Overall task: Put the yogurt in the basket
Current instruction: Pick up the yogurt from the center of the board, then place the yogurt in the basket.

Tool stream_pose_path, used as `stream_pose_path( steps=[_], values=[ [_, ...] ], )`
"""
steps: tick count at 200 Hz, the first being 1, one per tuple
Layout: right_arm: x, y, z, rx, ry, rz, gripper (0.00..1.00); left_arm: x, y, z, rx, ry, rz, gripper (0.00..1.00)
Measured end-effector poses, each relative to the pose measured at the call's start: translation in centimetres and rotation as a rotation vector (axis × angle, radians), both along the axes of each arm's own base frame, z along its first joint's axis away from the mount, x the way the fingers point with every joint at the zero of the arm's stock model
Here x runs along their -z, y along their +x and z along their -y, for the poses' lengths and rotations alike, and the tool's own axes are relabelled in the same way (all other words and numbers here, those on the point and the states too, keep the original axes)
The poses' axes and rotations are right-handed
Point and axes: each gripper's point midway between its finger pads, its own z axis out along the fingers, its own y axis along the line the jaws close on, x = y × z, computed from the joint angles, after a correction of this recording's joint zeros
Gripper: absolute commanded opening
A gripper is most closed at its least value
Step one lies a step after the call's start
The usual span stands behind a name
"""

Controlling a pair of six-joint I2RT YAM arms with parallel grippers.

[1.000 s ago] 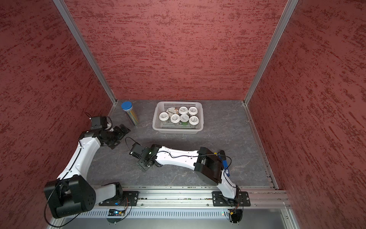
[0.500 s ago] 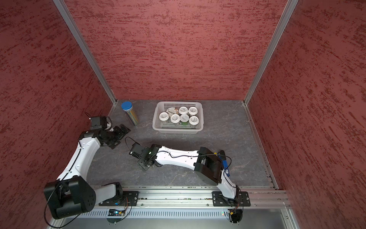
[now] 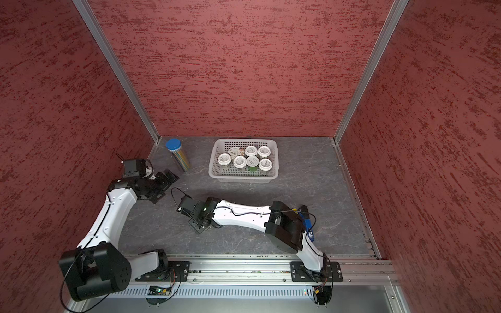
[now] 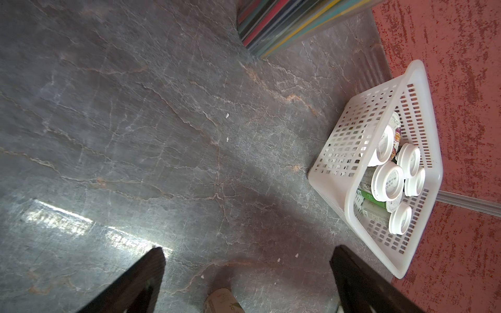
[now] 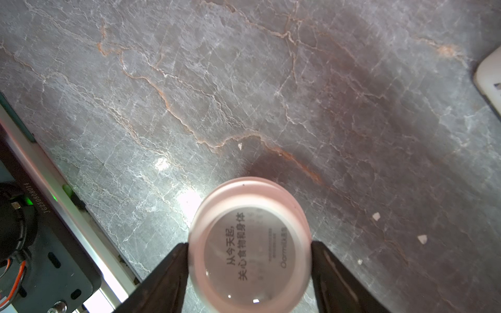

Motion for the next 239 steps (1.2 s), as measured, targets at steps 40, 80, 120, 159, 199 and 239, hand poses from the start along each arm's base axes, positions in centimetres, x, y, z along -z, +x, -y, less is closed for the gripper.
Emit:
stream_pose_path(
  steps=[40, 80, 120, 159, 199, 239],
  values=[
    [0.0, 0.2, 0.1, 0.005, -0.002, 0.009, 0.71, 0.0, 0.0, 0.0, 0.0, 0.0, 0.001, 1.0],
    [-0.2, 0.8, 0.6, 0.026, 0.001, 0.02, 0.71, 0.0, 0.0, 0.0, 0.0, 0.0, 0.001, 1.0],
    [-2.4, 3.6, 1.9, 0.088, 0.036, 0.048, 0.71, -0.3, 0.0, 0.9, 0.032, 0.056, 0.01, 1.0],
    [-6.6, 9.1, 4.5, 0.201, 0.09, 0.115, 0.71, -0.6, 0.5, 3.8, 0.131, 0.106, 0.022, 1.0],
    [-11.5, 15.5, 7.4, 0.314, 0.153, 0.209, 0.71, -0.3, 1.4, 4.2, 0.144, 0.119, 0.011, 1.0],
    [-15.5, 21.1, 9.4, 0.394, 0.204, 0.294, 0.71, 0.7, 1.6, 4.4, 0.156, 0.115, -0.023, 1.0]
  ],
)
